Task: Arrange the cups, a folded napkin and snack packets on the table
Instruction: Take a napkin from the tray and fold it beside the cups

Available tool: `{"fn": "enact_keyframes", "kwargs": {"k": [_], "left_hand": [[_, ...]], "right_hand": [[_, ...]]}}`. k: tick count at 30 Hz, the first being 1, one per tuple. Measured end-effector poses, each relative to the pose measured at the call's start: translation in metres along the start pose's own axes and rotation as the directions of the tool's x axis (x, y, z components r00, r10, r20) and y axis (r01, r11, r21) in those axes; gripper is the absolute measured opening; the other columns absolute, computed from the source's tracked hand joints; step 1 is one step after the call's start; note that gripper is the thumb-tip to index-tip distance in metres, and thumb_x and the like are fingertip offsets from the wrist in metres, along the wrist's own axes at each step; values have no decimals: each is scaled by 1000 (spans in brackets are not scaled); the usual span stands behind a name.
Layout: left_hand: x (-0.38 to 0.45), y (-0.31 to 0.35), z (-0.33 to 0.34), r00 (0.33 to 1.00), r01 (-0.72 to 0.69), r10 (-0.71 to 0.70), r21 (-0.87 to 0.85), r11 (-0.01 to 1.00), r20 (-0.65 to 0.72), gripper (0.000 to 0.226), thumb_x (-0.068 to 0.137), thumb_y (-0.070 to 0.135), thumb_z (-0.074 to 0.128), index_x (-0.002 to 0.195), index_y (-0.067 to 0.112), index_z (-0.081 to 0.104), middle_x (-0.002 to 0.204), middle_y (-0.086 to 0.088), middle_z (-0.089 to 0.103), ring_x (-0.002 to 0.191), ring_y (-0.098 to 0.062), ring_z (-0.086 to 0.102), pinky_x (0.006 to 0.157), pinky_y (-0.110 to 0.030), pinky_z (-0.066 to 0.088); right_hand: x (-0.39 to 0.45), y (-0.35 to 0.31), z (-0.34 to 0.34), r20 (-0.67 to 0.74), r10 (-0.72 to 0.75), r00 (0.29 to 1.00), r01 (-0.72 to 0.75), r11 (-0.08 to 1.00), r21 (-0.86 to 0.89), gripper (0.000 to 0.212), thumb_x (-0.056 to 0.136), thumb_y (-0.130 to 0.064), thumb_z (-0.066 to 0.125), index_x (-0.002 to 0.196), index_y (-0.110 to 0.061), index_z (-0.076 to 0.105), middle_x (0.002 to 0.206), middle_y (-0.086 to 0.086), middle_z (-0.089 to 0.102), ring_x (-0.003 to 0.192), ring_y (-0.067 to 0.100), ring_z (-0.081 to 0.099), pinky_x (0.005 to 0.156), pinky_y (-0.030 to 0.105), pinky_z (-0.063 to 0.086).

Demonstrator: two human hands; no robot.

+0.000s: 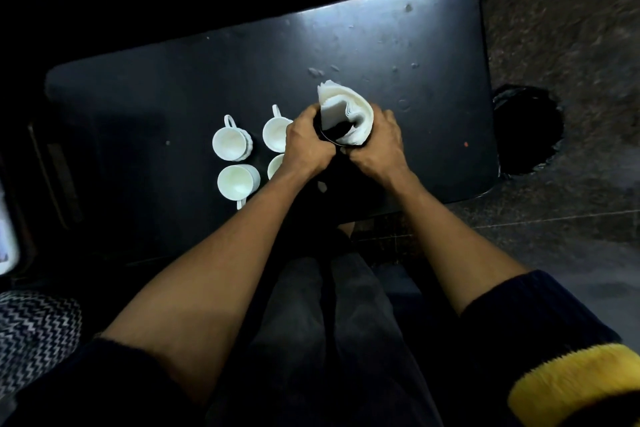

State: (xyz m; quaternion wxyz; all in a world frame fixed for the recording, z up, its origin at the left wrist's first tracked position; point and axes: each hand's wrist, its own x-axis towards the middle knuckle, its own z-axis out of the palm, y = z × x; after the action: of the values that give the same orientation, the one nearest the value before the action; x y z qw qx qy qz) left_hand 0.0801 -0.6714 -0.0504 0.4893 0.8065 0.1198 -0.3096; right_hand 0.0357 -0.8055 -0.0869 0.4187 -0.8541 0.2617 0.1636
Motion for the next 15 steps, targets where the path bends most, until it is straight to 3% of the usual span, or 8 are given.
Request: {"fn": "enact_keyframes", "kwargs": {"k": [5, 9, 12, 15], "left_hand": [[-3, 0, -1, 1000, 0, 0, 41, 999, -6, 64, 59, 15, 63, 122, 21, 64, 112, 0, 74, 106, -16, 71, 98, -36, 56], [-9, -5, -6, 999, -13, 15, 81, 997, -33, 60, 69, -5, 66, 126, 15, 63, 114, 1, 73, 110, -16, 69, 99, -36, 56], [-24, -9, -11, 998, -25, 28, 40, 999, -53, 54, 69, -2, 64, 121, 13, 66, 106, 2, 74, 103, -12, 70, 92, -29, 57], [-36, -14, -22, 994, 7, -5, 20, 1000, -113, 51, 75, -8, 62, 124, 7, 66, 112, -9, 74, 105, -18, 70, 94, -28, 57]], "right_hand": [[0, -6, -1, 6, 60, 998, -60, 997, -56, 65, 64, -40, 75, 121, -19, 52, 118, 7, 54, 106, 28, 58, 80, 30, 43], [-17, -13, -1, -16, 250, 968, -251, 965, -77, 54, 70, -19, 73, 119, -5, 53, 123, 17, 57, 114, 37, 59, 91, 39, 50], [-44, -24, 6, 16, 316, 949, -315, 947, -59, 28, 70, -16, 65, 97, -7, 63, 100, 14, 67, 99, 38, 65, 79, 37, 54], [-68, -43, 17, 24, 333, 943, -333, 942, 35, 14, 69, -15, 68, 82, -16, 67, 78, -2, 63, 86, 27, 66, 71, 26, 44]]}}
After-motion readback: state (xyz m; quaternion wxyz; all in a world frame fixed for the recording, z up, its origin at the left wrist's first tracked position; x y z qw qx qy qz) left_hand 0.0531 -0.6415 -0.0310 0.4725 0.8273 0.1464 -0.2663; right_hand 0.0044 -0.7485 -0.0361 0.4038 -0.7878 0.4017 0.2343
